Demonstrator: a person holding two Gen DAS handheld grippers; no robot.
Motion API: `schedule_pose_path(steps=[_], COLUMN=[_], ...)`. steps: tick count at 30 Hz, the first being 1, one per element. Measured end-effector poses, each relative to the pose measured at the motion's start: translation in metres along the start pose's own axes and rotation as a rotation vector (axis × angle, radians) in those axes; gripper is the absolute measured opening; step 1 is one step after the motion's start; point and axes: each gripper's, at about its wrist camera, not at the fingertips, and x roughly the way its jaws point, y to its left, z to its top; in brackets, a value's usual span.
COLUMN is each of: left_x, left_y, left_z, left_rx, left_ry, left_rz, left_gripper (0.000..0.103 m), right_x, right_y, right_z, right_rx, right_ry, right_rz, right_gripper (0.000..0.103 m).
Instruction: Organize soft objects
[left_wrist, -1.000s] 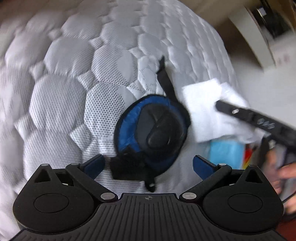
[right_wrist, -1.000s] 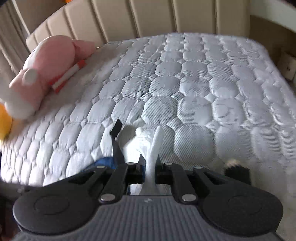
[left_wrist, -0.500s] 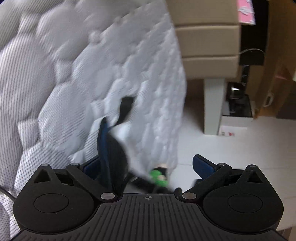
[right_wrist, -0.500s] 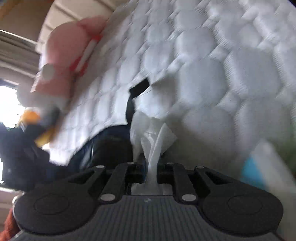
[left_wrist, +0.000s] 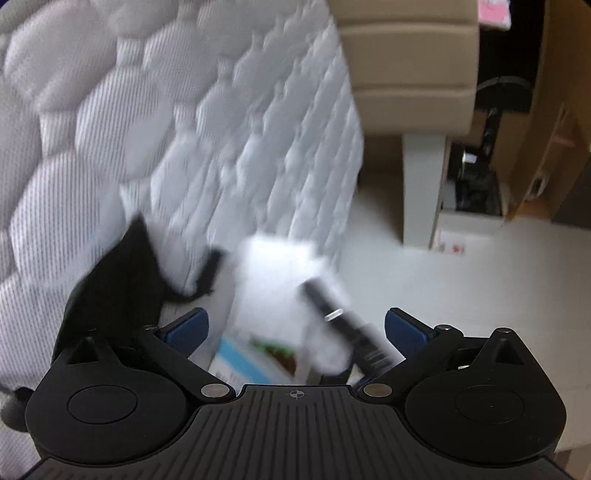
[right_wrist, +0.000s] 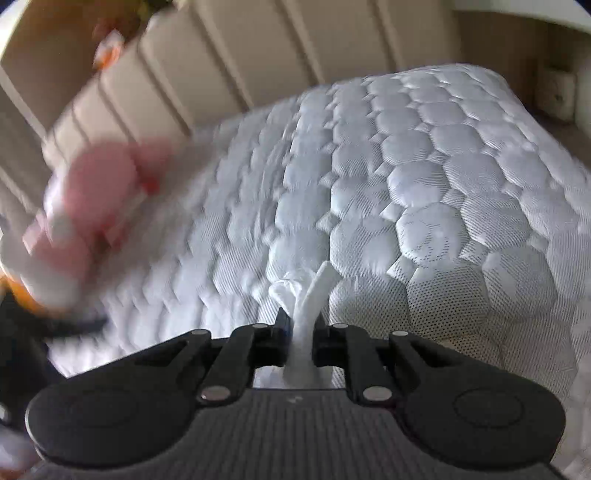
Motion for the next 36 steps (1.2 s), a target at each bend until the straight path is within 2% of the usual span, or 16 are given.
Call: schedule_pose_path(steps=[2,4,7,10,11,13,16,19,21,23,25,27,29,33,34,36], left_x=[-0.007,-0.025,-0.057,-0.085,-0.09,-0.091,-0.077,-0.056,-0.043,-0.032,-0.022,-0.013,-0.008,-0.027,-0.034,-0.045], left_y=[-0.002,-0.007,-0.013,-0.016,-0.014,-0.006,0.012,0.027,0.033,0.029,0.026,0.027,0.028,0.022,0.02,0.016], left_z=[-0.004,-0.006,-0.009,-0.015,-0.015,-0.017,-0.016,-0.012,-0.009,-0.006,0.0,0.006,0.013,0.016,0.015,0.009], left_rx=[0.053,0.122,0.246,0.353,0.366,0.35,0.253,0.165,0.136,0.151,0.177,0.154,0.139,0.166,0.183,0.229], left_ry=[0.006,-0.018,-0.068,-0.109,-0.112,-0.078,-0.032,-0.013,-0.015,-0.026,-0.014,-0.002,-0.002,-0.023,-0.025,-0.029], left_rz=[0.048,0.136,0.31,0.509,0.557,0.619,0.575,0.511,0.48,0.432,0.328,0.245,0.211,0.313,0.377,0.514], left_gripper=[0.103,0.103,0.103,0.103,0.103,0.103,0.103,0.103,0.103,0.103,0.103,0.103,0.103,0.103,0.103,0.103], right_x=[-0.004,-0.005,0.001,0.023,0.03,0.046,0.057,0.055,0.054,0.055,0.056,0.055,0.057,0.034,0.032,0.036], right_y=[-0.003,0.003,0.021,0.044,0.052,0.076,0.102,0.108,0.11,0.107,0.1,0.092,0.076,0.078,0.081,0.09], right_z=[0.0,-0.002,-0.004,-0.019,-0.025,-0.04,-0.063,-0.08,-0.082,-0.081,-0.075,-0.067,-0.057,-0.051,-0.053,-0.061], right_rx=[0.029,0.032,0.074,0.11,0.102,-0.046,-0.314,-0.473,-0.551,-0.58,-0.577,-0.554,-0.52,-0.456,-0.458,-0.494], right_ry=[-0.005,0.004,0.064,0.174,0.209,0.263,0.291,0.292,0.26,0.233,0.218,0.19,0.146,0.099,0.103,0.12], right_rz=[0.043,0.095,0.314,0.462,0.487,0.389,0.197,0.069,-0.024,-0.103,-0.158,-0.194,-0.205,-0.064,-0.03,-0.019], right_gripper=[0.014,0.013,0.013,0.013,0.013,0.013,0.013,0.011,0.011,0.011,0.011,0.012,0.012,0.012,0.012,0.017])
